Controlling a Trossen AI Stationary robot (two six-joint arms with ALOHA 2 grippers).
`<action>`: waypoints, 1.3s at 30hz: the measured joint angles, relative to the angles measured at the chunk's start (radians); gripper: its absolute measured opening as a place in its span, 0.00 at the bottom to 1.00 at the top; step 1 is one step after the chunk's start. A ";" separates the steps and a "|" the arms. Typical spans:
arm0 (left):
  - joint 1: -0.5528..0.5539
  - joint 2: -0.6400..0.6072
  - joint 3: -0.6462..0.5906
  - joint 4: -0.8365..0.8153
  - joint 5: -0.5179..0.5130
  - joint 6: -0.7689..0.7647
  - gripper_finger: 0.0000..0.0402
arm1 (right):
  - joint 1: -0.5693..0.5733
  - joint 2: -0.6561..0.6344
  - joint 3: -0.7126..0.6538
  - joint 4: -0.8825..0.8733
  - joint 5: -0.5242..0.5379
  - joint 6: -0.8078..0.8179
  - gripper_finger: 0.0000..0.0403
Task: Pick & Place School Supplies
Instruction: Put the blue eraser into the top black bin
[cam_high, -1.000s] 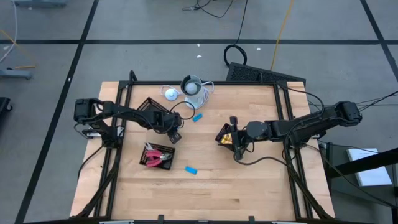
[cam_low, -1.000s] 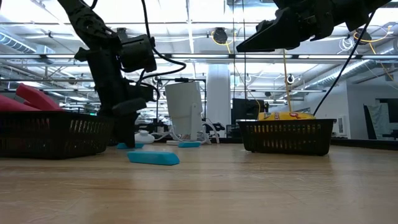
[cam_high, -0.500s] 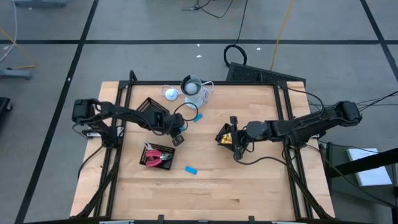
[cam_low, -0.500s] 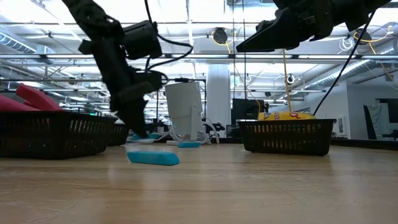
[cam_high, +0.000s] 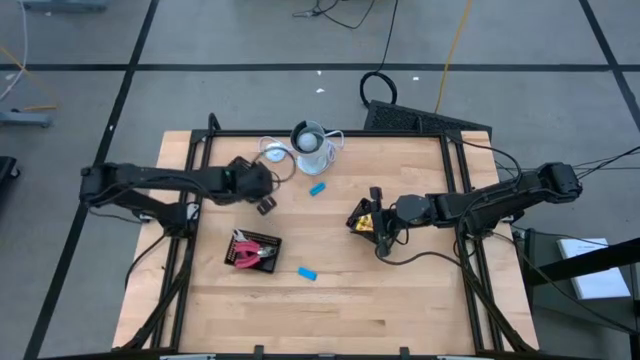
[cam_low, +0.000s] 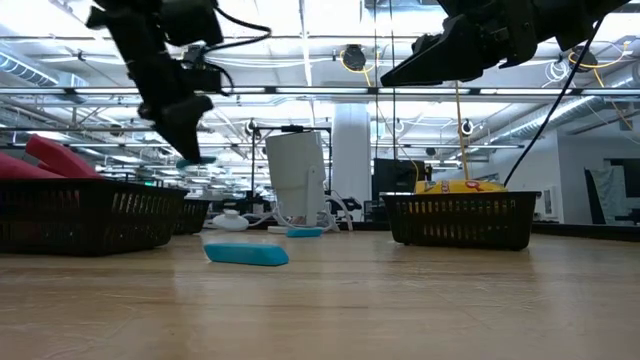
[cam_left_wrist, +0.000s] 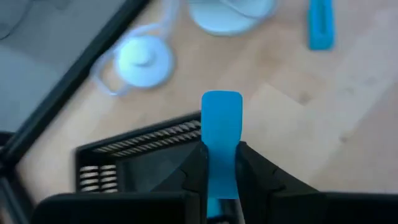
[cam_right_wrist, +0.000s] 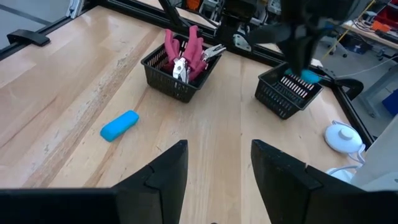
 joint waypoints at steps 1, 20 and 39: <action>0.015 -0.017 -0.012 0.008 -0.001 0.000 0.13 | 0.000 0.000 0.000 0.000 0.000 -0.001 0.41; 0.263 -0.043 -0.179 0.046 0.085 -0.026 0.13 | 0.000 0.000 0.000 0.008 -0.001 -0.003 0.41; 0.262 -0.043 -0.180 0.253 0.274 0.032 0.69 | 0.000 0.000 0.000 0.008 -0.002 0.000 0.41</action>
